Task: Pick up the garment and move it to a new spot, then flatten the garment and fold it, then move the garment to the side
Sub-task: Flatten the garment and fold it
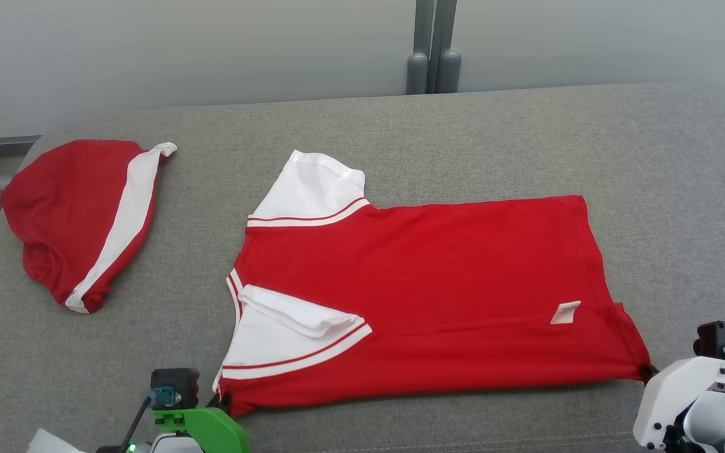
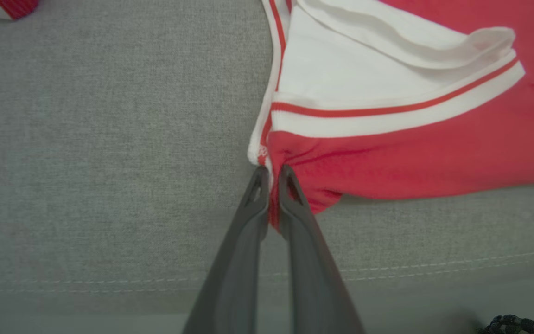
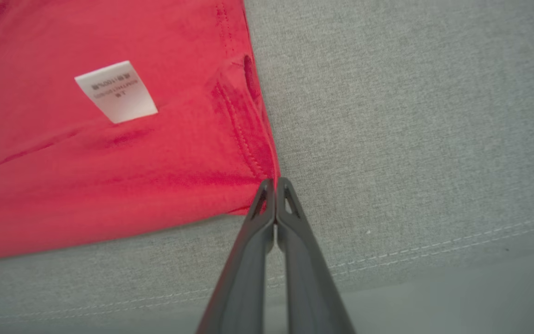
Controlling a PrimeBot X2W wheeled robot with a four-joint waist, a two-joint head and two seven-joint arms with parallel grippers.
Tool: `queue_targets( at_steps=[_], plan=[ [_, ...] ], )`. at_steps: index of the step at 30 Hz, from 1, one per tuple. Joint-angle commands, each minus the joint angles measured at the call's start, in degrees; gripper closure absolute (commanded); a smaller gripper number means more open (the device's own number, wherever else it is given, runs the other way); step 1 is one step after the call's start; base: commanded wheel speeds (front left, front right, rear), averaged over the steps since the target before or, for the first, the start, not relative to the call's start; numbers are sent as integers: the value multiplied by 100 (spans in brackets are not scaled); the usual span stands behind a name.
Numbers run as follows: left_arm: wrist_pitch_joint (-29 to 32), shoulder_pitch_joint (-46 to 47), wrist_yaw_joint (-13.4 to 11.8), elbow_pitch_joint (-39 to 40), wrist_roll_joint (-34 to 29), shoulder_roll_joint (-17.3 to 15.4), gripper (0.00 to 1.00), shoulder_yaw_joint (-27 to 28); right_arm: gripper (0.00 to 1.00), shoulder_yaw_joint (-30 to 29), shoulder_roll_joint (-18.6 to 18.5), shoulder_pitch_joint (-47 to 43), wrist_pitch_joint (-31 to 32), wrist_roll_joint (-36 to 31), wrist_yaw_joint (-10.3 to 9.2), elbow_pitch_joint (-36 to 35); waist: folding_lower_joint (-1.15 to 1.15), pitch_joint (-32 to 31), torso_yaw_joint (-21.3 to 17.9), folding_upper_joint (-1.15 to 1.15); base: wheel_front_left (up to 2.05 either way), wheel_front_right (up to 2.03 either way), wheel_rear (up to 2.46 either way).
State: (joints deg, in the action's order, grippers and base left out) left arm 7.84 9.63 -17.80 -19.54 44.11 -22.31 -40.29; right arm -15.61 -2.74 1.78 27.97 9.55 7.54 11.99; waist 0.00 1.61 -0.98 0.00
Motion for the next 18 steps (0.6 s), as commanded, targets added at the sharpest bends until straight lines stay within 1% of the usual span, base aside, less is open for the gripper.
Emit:
queue_targets(
  at_steps=[1, 6, 10, 11, 12, 13, 16, 18],
  plan=[
    [39, -139, -106, 95, 24, -82, 100, -10, 100, -56, -29, -173, 60, 59, -10, -121, 0, -3, 14, 0, 0, 0, 0],
    [92, -229, -160, 241, 27, -116, 100, -39, 100, -60, -26, -354, 156, 162, -10, -280, 0, 6, 22, 0, 0, 0, 0],
    [176, -264, -228, 315, 42, -138, 100, -57, 100, 46, -26, -407, 273, 193, -9, -371, 0, 18, 7, 0, 0, 0, 0],
    [197, -268, -230, 327, 34, -140, 67, -73, 100, 77, -26, -412, 304, 204, -9, -391, 0, 16, 8, 0, 0, 0, 0],
    [211, -277, -227, 324, 17, -150, 2, -101, 62, 124, -19, -428, 356, 196, -9, -397, 0, 11, 10, 0, 0, 0, 0],
    [201, -287, -238, 323, 7, -157, 0, -107, 0, 127, -20, -440, 363, 192, -9, -426, 0, 3, 15, 0, 0, 0, 0],
    [146, -349, -250, 295, 11, -132, 0, -116, 0, 72, -19, -489, 287, 247, -9, -443, 0, -73, 54, 0, 0, 0, 0],
    [-2, -384, -275, 311, 29, -107, 0, -56, 0, 39, -22, -509, 219, 253, -9, -439, 0, -130, 85, 0, 0, 0, 0]
  ],
)
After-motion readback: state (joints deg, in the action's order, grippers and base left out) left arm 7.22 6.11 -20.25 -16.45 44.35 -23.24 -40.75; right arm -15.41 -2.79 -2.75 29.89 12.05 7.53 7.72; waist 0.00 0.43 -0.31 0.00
